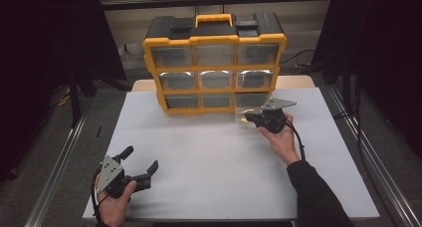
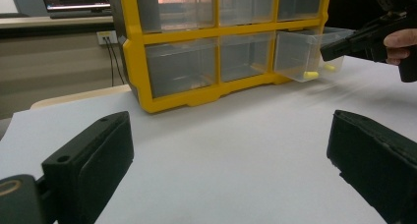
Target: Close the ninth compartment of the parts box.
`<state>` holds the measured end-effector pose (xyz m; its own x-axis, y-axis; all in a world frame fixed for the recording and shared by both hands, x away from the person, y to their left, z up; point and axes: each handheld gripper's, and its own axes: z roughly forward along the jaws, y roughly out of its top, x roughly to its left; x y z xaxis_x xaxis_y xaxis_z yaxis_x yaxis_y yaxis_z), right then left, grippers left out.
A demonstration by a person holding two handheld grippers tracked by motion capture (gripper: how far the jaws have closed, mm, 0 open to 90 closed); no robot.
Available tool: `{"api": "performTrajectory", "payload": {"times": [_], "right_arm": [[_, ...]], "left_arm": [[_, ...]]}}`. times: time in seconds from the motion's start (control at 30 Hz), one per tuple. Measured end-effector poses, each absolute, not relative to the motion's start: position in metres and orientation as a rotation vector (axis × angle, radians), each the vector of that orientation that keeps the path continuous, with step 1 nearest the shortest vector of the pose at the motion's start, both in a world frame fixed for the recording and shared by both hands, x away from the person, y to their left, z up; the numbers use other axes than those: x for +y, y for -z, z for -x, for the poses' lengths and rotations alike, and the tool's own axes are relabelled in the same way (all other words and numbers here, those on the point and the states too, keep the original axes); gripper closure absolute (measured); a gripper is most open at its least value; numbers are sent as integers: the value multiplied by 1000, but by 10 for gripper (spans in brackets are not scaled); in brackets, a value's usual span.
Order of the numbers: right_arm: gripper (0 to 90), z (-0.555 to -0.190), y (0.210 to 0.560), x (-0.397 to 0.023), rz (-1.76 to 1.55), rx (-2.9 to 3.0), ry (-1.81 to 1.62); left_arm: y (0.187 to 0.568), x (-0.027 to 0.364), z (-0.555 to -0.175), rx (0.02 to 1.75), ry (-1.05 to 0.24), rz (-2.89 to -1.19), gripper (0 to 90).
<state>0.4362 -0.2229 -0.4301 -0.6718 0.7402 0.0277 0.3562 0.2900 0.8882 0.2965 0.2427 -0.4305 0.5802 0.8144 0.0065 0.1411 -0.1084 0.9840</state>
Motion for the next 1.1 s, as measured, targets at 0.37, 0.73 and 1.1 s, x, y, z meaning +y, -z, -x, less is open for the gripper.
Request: {"api": "performTrajectory", "payload": {"times": [0.37, 0.73, 1.1], "right_arm": [[900, -440, 427, -224, -993, 2163, -1329], [900, -444, 427, -227, -1011, 2151, -1312], [900, -448, 428, -232, -1047, 2130, -1310]], "left_arm": [[431, 243, -297, 822, -696, -1604, 37], [431, 243, -297, 820, -697, -1606, 37], [431, 243, -297, 823, -694, -1603, 37]]}}
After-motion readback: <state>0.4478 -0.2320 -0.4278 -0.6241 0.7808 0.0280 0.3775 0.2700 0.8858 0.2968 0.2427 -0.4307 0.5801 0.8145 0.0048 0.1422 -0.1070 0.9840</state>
